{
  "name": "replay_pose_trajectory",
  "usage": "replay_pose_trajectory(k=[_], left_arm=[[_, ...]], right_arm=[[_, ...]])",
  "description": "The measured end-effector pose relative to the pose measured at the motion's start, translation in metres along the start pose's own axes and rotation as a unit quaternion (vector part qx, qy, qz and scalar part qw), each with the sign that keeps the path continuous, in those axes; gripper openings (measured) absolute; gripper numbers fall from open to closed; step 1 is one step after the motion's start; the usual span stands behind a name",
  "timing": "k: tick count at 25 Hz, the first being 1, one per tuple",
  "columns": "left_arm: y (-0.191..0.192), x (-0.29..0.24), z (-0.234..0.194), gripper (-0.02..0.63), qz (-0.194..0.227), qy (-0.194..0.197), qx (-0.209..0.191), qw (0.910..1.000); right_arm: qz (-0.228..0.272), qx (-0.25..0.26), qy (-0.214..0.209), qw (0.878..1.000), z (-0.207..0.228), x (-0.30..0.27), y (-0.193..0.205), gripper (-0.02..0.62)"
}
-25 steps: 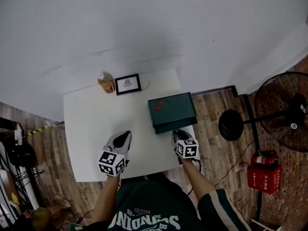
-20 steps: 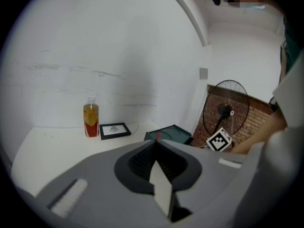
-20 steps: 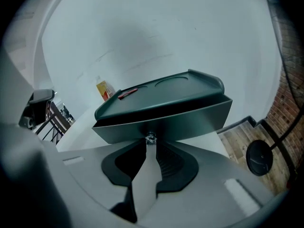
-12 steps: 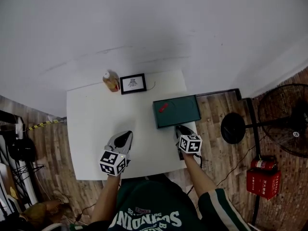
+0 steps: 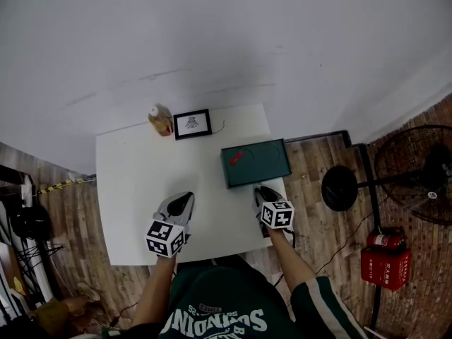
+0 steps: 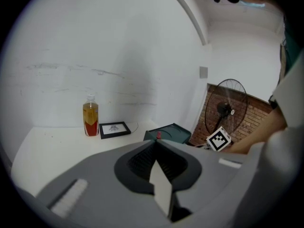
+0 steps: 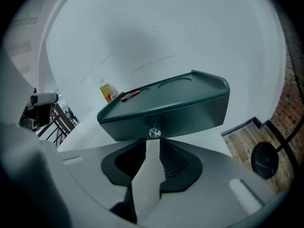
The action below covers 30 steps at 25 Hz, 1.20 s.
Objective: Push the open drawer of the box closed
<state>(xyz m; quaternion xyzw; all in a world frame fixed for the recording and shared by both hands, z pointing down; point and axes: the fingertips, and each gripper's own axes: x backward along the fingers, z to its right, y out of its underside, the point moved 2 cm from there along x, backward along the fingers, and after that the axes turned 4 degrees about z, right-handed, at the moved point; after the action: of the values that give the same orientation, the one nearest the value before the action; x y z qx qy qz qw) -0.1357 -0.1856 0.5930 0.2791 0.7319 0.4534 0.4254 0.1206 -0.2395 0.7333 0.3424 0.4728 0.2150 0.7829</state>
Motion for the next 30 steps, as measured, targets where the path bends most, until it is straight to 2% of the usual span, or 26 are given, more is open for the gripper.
replay_pose_trajectory(k=[4, 9, 11, 15, 24, 30], left_arm=[[-0.003, -0.001, 0.005, 0.052, 0.005, 0.005, -0.006, 1.0000], [-0.016, 0.001, 0.009, 0.052, 0.022, 0.002, -0.017, 0.9996], [-0.025, 0.004, 0.010, 0.052, 0.031, 0.001, -0.023, 0.9992], [-0.047, 0.012, 0.013, 0.052, 0.057, -0.006, -0.037, 0.9976], [-0.091, 0.037, 0.019, 0.052, 0.112, -0.022, -0.058, 0.9918], [-0.093, 0.045, 0.018, 0.052, 0.123, -0.032, -0.054, 0.9905]], right_arm=[[0.008, 0.012, -0.010, 1.000, -0.008, 0.017, 0.001, 0.069], [0.060, 0.052, -0.029, 0.996, -0.031, 0.046, -0.035, 0.063], [0.087, 0.093, -0.037, 0.991, -0.047, 0.058, -0.056, 0.002], [0.149, 0.141, -0.071, 0.976, -0.084, 0.081, -0.097, 0.000], [0.204, 0.161, -0.118, 0.958, -0.137, 0.123, -0.164, 0.000], [0.226, 0.179, -0.124, 0.949, -0.148, 0.137, -0.175, 0.001]])
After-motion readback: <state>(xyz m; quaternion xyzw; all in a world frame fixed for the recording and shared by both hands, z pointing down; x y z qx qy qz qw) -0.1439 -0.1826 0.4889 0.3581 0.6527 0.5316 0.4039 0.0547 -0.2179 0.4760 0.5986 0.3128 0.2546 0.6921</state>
